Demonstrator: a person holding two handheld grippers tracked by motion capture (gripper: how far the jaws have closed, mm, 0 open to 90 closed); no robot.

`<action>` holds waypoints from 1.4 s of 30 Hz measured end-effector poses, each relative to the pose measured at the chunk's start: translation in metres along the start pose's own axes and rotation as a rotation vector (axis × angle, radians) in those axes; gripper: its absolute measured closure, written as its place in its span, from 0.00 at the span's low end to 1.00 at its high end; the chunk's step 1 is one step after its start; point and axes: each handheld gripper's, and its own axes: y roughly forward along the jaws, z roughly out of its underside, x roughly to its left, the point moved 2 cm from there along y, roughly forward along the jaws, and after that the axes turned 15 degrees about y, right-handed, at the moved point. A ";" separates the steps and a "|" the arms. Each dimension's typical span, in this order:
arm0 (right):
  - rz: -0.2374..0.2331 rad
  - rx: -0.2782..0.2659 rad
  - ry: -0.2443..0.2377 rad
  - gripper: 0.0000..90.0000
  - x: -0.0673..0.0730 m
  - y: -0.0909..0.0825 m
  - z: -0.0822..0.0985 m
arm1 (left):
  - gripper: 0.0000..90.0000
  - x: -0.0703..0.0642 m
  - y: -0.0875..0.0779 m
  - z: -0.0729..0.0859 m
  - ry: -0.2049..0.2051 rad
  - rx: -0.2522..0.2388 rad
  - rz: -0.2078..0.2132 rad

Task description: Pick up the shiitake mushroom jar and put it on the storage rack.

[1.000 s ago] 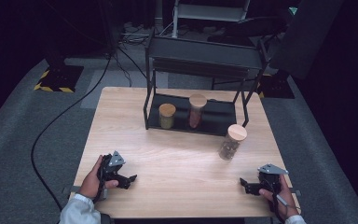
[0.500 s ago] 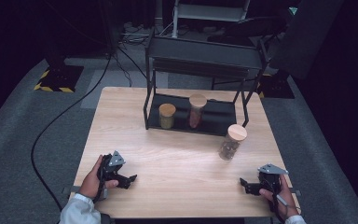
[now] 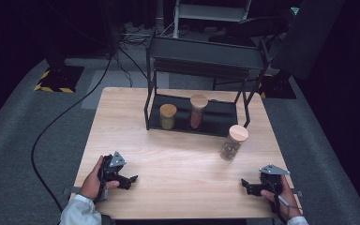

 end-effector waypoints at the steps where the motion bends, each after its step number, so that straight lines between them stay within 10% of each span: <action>1: 0.000 0.000 0.000 0.00 0.000 0.000 0.000 | 0.00 0.000 0.000 0.000 0.000 0.000 0.000; 42: 0.033 -0.107 -0.036 0.03 0.011 -0.015 0.009 | 0.00 0.000 0.000 0.000 0.000 0.000 0.001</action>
